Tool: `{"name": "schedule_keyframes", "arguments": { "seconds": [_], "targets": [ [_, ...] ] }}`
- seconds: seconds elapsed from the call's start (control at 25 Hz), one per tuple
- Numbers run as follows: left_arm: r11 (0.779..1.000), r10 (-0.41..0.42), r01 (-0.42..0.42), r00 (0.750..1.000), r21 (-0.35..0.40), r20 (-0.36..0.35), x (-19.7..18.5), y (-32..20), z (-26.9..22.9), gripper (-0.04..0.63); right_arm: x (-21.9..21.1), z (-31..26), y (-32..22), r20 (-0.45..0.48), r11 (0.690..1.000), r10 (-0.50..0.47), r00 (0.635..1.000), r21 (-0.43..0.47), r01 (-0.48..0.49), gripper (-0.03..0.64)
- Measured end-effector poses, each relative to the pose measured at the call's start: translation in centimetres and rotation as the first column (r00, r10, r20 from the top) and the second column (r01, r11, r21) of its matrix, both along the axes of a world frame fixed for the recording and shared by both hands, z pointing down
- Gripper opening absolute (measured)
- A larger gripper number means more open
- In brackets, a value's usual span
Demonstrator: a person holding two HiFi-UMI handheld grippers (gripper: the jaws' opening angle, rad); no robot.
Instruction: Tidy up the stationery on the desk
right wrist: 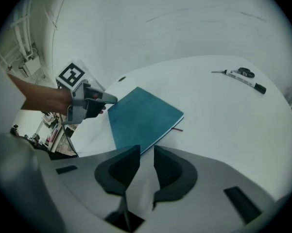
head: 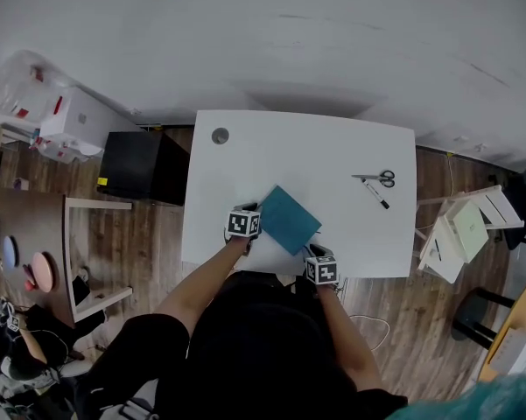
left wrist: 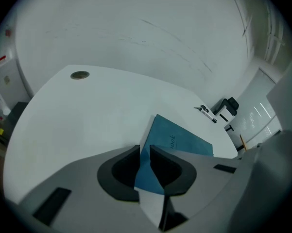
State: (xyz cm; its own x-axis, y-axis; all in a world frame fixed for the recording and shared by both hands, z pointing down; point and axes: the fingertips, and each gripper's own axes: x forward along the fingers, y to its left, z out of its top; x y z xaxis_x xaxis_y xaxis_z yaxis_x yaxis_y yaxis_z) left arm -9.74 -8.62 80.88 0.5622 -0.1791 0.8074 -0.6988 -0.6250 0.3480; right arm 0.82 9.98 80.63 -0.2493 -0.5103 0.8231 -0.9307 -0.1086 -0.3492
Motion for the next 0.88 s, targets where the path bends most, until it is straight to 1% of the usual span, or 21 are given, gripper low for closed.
{"name": "schedule_keyframes", "arguments": {
  "seconds": [0.08,0.24,0.32,0.44,0.52,0.64,0.76,0.88],
  "targets": [
    [0.999,-0.037,0.037,0.999,0.004,-0.005,-0.8,0.5,-0.5,0.054,1.7,-0.3,-0.9,-0.004,1.0,-0.014,1.0,0.02,0.014,0.097],
    [0.996,-0.091,0.091,0.996,0.023,-0.006,-1.2,3.7,-1.1,0.054,4.6,-0.6,-1.8,-0.043,0.994,-0.104,0.994,0.033,0.105,0.097],
    [0.993,-0.118,0.118,0.993,0.003,-0.018,-1.0,6.0,-1.5,0.052,5.6,-1.0,-2.6,-0.072,0.987,-0.147,0.987,0.047,0.151,0.097],
    [0.984,-0.171,0.169,0.984,-0.052,-0.04,-0.8,9.1,-1.5,0.054,6.2,-1.5,-4.7,-0.091,0.976,-0.192,0.977,0.089,0.2,0.097],
    [0.982,-0.173,0.168,0.984,-0.08,-0.051,0.1,11.2,-1.0,0.054,6.5,-1.6,-6.0,-0.095,0.964,-0.235,0.967,0.104,0.244,0.097],
    [0.987,-0.146,0.14,0.987,-0.076,-0.067,1.6,13.6,0.2,0.054,6.7,-1.9,-7.4,-0.123,0.94,-0.31,0.943,0.112,0.323,0.098],
    [0.978,-0.198,0.191,0.976,-0.086,-0.092,2.3,14.3,-0.3,0.054,5.8,-1.7,-8.2,-0.117,0.911,-0.387,0.915,0.102,0.399,0.098],
    [0.966,-0.24,0.231,0.969,-0.12,-0.067,2.7,15.2,0.1,0.054,5.4,-0.9,-7.7,-0.11,0.896,-0.432,0.895,0.061,0.44,0.098]
  ]
}}
